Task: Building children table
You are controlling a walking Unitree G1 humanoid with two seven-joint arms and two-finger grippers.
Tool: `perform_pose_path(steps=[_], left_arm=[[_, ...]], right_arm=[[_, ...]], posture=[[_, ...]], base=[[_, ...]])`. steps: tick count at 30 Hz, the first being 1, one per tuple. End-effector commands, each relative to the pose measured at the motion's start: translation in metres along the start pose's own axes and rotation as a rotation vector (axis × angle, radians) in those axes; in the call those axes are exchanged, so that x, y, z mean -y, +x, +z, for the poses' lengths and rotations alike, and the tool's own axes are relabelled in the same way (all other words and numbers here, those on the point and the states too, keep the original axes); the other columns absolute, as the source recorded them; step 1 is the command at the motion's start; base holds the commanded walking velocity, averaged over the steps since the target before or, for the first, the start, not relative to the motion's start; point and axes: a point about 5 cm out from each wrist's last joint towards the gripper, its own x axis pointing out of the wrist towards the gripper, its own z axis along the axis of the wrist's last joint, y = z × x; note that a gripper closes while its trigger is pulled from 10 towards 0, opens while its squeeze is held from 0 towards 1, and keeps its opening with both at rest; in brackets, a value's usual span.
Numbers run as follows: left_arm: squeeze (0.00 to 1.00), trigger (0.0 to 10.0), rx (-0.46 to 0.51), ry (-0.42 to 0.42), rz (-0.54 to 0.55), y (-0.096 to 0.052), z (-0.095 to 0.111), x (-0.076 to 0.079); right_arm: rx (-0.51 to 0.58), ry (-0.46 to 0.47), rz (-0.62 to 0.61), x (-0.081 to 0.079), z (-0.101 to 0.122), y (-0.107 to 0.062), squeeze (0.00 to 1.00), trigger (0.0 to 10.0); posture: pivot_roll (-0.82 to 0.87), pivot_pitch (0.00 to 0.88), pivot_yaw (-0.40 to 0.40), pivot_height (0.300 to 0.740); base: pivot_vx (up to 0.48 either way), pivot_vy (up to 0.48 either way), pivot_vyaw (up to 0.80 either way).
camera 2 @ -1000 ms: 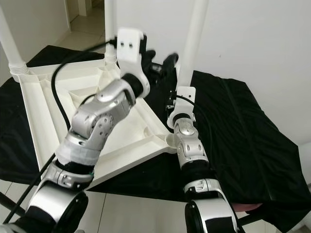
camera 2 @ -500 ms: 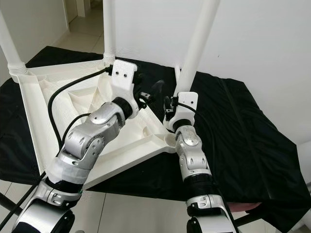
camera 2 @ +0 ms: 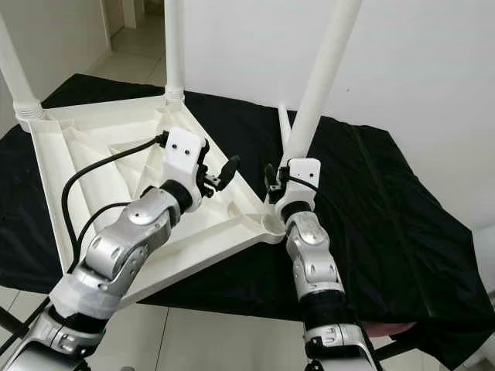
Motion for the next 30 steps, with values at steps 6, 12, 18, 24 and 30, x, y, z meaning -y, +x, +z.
perform_pose_path(steps=[6,12,18,24,30], left_arm=[[0.0,10.0,-0.069,0.023,-0.338,-0.013,-0.014,0.028],[0.0,10.0,-0.119,-0.023,-0.381,-0.018,-0.02,0.037],[0.0,10.0,-0.145,-0.064,-0.404,-0.019,-0.022,0.046],[0.0,10.0,-0.157,-0.061,-0.425,-0.023,-0.023,0.051],[0.0,10.0,-0.165,-0.061,-0.425,-0.024,-0.023,0.051]], right_arm=[[0.018,0.006,0.013,0.005,-0.005,-0.012,0.0,10.0],[-0.018,0.032,0.017,0.006,-0.019,-0.019,0.0,10.0],[-0.06,0.029,0.026,0.003,-0.032,-0.021,0.0,10.0],[-0.089,0.044,0.083,-0.001,-0.045,-0.023,0.0,10.0],[-0.087,0.041,0.106,-0.001,-0.048,-0.021,0.0,10.0]], posture=[[0.02,0.0,-0.122,0.74],[0.02,0.0,-0.118,0.74],[0.03,0.0,-0.115,0.74],[0.03,0.0,-0.113,0.74],[0.03,0.0,-0.111,0.74]], base=[[0.0,0.0,0.0],[0.0,0.0,0.0],[0.0,0.0,0.0],[0.0,0.0,0.0],[0.0,0.0,0.0]])
